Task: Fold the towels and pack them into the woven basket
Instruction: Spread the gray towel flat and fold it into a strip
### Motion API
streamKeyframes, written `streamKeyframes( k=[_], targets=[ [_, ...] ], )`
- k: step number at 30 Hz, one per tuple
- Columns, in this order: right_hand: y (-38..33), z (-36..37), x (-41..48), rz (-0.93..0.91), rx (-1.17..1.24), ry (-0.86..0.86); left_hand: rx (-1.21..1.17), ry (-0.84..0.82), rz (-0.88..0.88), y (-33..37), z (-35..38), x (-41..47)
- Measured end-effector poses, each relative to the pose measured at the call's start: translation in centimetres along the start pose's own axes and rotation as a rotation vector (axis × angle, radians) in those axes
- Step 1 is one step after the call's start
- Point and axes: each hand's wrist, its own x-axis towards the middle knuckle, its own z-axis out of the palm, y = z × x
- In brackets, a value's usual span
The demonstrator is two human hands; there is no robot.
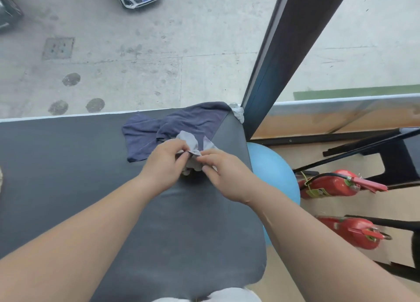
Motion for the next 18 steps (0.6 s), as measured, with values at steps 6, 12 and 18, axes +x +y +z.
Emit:
streamKeyframes(
  k=[6, 12, 18],
  targets=[
    [-3.0, 1.7, -6.8, 0.033, 0.072, 0.185, -0.211, 0.02, -0.022, 3.0, -2.7, -9.5],
    [-5.8, 5.4, -11.4, 0.063, 0.144, 0.262, -0.447, -0.071, -0.037, 4.2, -3.5, -18.7],
    [-6.3, 11.5, -15.0, 0.204, 0.037, 0.085, -0.499, -0.069, -0.084, 1.5, -5.9, -24.6]
  ],
)
